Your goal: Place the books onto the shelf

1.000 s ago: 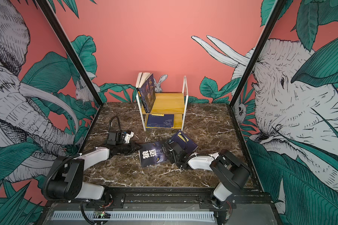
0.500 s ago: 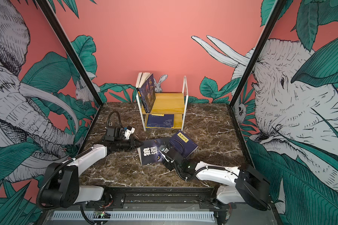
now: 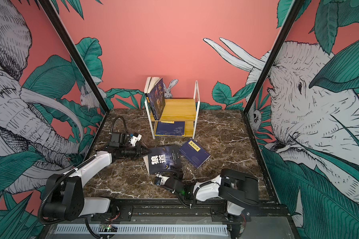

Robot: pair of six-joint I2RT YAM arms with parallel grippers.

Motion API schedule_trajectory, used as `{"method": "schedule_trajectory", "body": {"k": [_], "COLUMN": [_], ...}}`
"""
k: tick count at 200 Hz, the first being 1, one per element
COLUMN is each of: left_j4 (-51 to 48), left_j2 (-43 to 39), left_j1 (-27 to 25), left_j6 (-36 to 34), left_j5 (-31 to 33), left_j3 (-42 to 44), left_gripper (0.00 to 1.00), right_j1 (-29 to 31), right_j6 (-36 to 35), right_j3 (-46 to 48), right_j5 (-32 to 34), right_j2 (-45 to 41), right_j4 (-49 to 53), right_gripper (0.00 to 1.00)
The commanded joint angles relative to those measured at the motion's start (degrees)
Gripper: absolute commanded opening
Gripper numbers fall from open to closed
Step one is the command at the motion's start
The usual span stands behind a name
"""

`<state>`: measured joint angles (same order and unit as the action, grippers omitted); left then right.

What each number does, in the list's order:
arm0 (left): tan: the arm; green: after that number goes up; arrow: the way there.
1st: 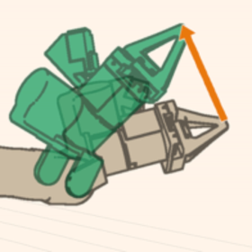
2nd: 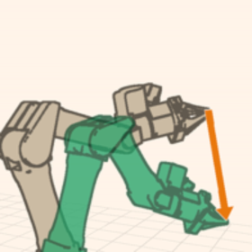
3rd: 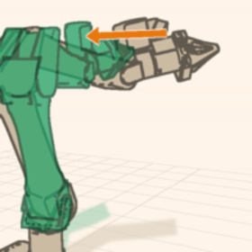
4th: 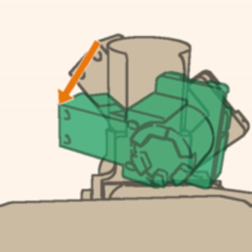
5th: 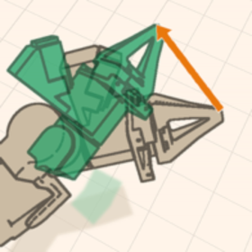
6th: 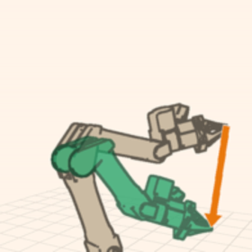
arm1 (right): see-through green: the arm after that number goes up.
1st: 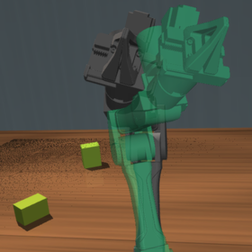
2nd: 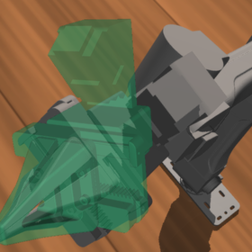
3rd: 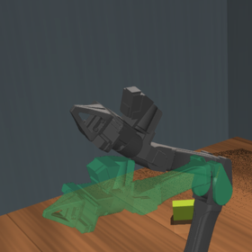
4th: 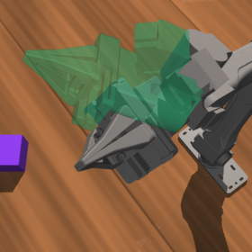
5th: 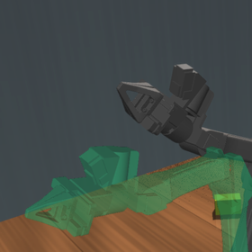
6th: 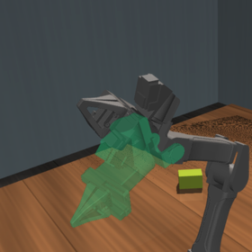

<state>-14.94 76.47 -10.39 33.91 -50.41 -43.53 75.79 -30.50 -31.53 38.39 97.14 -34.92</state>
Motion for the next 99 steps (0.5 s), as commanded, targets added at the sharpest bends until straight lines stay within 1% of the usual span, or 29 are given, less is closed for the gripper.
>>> {"method": "schedule_trajectory", "body": {"k": [1, 29, 53, 81, 90, 99], "left_j4": [-0.44, 1.13, 0.27, 2.02, 1.76, 1.03], "left_j2": [-1.18, -0.53, -0.19, 1.07, 1.14, 1.10], "left_j1": [0.38, 0.40, 0.51, 0.46, 0.48, 0.46], "left_j6": [1.22, 2.38, 1.36, 2.29, 2.04, 1.47], "left_j5": [-2.89, -3.29, -3.20, -2.94, -2.94, -3.02], "left_j3": [-1.61, -0.76, -1.03, 0.05, -0.15, -0.45], "left_gripper": [0.00, 0.00, 0.00, 0.00, 0.00, 0.00], "right_j1": [1.07, 1.38, 1.38, 1.38, 1.46, 1.47], "right_j6": [-8.93, -13.55, -18.05, -20.32, -21.19, -21.42], "right_j3": [-2.90, -3.93, -4.68, -5.71, -5.94, -5.64], "right_j5": [8.02, 10.09, 12.40, 12.36, 12.73, 12.77], "right_j2": [6.66, 13.34, 16.92, 20.62, 21.10, 20.93], "right_j4": [-16.79, -26.51, -34.52, -39.73, -41.44, -42.91], "right_gripper": [0.71, 0.68, 0.63, 0.55, 0.49, 0.39]}}
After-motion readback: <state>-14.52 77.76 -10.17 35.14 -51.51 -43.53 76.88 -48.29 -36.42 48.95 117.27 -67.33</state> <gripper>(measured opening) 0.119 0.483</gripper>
